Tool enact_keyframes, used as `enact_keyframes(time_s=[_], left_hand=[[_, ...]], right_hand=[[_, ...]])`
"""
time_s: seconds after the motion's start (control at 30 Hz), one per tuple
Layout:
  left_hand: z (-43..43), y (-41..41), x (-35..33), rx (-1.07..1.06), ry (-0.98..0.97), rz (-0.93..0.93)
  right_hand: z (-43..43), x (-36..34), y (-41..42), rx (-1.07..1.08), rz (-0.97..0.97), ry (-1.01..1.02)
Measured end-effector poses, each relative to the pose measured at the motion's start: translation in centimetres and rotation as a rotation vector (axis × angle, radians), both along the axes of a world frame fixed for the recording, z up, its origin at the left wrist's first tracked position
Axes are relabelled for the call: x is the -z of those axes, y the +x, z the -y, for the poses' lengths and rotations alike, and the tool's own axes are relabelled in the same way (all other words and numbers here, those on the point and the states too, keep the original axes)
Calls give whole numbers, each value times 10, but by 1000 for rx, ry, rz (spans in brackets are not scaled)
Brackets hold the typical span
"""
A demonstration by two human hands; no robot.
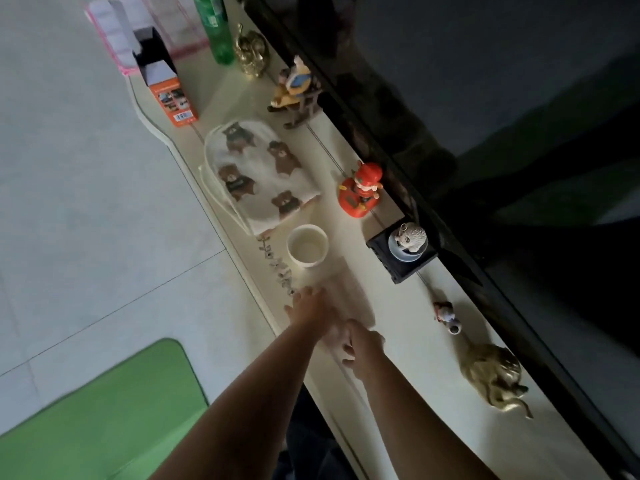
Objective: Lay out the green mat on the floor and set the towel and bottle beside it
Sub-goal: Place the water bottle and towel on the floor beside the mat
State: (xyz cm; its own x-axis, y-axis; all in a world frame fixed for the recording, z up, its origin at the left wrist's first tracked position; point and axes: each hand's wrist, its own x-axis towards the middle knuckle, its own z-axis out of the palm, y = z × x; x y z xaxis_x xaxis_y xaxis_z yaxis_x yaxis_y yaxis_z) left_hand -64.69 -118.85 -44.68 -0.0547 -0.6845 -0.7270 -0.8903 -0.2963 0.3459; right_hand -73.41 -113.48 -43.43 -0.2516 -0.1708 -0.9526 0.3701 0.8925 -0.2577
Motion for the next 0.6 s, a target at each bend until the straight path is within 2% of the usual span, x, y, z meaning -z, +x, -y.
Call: enact_keyframes(time_s=[0.17,0.33,0.47,0.6], left_hand=[[7,-3,7,-15,-24,48],[12,1,10,-112,20,34],[11,11,-3,-358,112,-89],[4,26,-36,-494,128,-257]], right_hand=[[18,18,6,249,92,-6],[21,12,11,229,136,-79],[28,-8,9,-44,-76,-124],[37,-44,17,-337,-103,-152]])
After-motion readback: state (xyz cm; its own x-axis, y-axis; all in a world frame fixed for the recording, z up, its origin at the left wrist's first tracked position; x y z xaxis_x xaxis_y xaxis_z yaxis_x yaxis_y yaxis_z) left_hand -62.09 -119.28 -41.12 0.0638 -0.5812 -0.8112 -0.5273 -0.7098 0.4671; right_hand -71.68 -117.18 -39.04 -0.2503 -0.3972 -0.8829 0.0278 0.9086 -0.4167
